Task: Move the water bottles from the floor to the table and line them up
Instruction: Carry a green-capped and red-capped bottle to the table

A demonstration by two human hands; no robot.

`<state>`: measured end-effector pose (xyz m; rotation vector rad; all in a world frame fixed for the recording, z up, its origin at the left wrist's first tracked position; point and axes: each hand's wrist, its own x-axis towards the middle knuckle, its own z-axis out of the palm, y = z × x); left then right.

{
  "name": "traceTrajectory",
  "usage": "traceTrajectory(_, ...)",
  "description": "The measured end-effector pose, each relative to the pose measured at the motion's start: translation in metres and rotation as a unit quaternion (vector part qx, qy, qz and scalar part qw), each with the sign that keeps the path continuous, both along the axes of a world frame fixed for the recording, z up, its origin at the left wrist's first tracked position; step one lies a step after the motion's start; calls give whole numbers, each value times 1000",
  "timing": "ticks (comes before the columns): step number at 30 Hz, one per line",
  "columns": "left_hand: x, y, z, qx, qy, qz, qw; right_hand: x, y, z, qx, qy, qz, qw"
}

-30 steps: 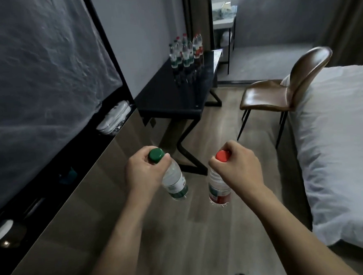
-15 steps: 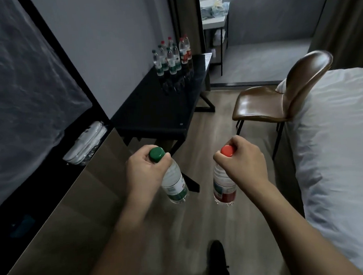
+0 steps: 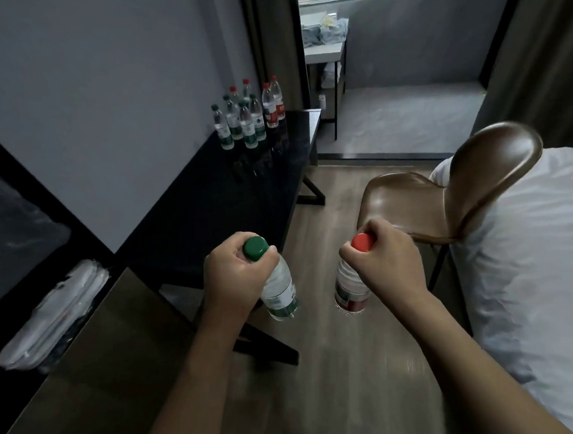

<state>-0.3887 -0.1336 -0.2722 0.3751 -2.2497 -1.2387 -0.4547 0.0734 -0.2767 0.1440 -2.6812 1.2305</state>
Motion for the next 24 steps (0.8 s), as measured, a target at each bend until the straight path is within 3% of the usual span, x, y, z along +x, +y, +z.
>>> traceTrajectory(6, -94, -3, -5, 2, 5, 2, 1000, -97, -3, -3, -20, -8, -3, 1000)
traceTrajectory(13, -213, -1, -24, 15, -32, 24, 999, -228, -3, -36, 20, -32, 54, 998)
traceTrajectory(24, -386, -13, -1, 36, -1, 88, 995, -445, -38, -2, 31, 5, 136, 990)
